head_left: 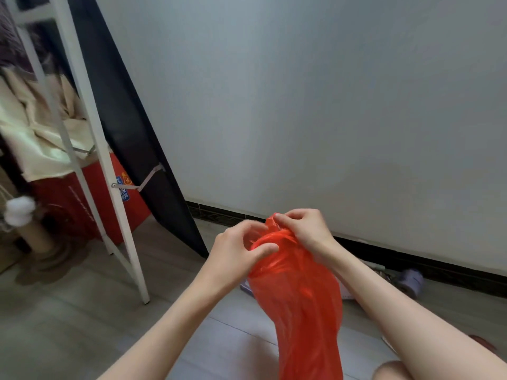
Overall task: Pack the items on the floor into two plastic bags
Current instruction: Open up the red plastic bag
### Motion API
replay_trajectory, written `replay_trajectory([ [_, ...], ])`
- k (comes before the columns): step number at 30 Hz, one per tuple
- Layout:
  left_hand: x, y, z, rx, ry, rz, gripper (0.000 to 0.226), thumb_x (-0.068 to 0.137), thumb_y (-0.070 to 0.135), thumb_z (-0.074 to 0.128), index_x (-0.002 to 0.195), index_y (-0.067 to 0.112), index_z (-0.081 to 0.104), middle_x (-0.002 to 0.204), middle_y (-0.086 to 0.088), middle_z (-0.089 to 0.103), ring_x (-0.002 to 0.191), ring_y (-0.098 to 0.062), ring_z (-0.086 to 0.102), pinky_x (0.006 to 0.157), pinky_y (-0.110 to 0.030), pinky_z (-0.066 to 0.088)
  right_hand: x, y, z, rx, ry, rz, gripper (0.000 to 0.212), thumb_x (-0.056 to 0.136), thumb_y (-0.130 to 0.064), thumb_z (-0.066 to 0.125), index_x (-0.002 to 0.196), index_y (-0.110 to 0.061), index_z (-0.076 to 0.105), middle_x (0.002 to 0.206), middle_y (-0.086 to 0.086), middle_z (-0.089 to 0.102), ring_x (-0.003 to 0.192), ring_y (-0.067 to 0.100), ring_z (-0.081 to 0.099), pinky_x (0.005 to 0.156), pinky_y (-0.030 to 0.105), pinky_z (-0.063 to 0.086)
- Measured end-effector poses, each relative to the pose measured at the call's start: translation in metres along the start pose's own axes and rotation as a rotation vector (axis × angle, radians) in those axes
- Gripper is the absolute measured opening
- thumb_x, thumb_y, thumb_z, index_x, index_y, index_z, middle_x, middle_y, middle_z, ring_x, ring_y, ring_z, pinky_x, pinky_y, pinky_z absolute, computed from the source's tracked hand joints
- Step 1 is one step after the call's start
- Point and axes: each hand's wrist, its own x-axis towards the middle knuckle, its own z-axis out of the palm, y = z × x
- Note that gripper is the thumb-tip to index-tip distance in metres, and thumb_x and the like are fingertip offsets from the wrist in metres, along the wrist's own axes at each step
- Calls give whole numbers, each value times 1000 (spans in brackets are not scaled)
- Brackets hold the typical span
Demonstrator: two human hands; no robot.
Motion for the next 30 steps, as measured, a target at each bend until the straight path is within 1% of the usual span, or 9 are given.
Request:
replay_trajectory([
  [3,2,-5,1,3,71,-23,3,79,23,70,76,22,71,70,11,68,64,1,60,69,-23,49,-4,3,-1,-53,-115,-40,19,84,-30,64,77,-15,72,76,-1,70,72,7,60,70,24,46],
  [8,10,-11,-7,-186,324,-205,17,83,32,64,76,17,64,52,-2,61,57,-23,65,71,-50,55,-13,-3,5,-212,58,-195,31,88,-40,56,106,-17,62,103,-3,61,94,11,57,80,21,41],
  [13,9,-7,-15,-227,419,-219,16,87,29,60,77,18,62,38,-3,51,37,-19,57,63,-46,55,-30,-3,15,-462,-11,-336,53,74,-45,69,117,-17,54,106,-3,49,100,11,50,89,27,42],
  [16,7,-7,-19,-179,444,-178,14,87,28,61,77,18,63,41,4,51,37,-10,53,54,-32,47,-32,0,24,-558,30,-344,29,81,-27,63,107,-14,58,105,4,56,101,21,55,86,31,42],
  [20,2,-10,-35,58,478,-121,12,83,33,65,74,26,68,54,14,58,57,5,54,55,-11,35,-26,-8,8,-299,-40,-289,8,84,-13,62,82,-16,69,77,-3,69,74,10,63,72,23,45],
  [22,0,-15,-43,118,472,-135,12,80,38,66,72,30,70,56,14,58,60,2,54,60,-13,38,-27,-14,-9,6,-282,-110,16,88,-9,58,78,-16,69,64,-7,68,59,3,61,64,22,49],
  [24,-1,-21,-46,291,470,-117,11,81,39,66,79,29,70,74,7,64,78,-10,59,69,-27,44,-29,-14,-18,254,-480,85,20,91,-7,51,82,-13,68,62,-3,68,52,5,61,56,19,53],
  [27,2,-21,-37,699,552,179,17,82,25,68,98,18,66,94,-4,59,93,-24,52,73,-38,40,-29,-10,-10,260,-479,111,23,95,-8,45,85,-11,64,59,-3,65,48,4,58,50,17,49],
  [30,3,-8,-20,716,439,671,22,86,26,60,104,15,60,103,-8,61,102,-24,51,87,-38,38,-27,-13,-1,303,-364,59,25,96,-8,42,83,-13,63,64,-2,63,52,4,58,51,17,47],
])
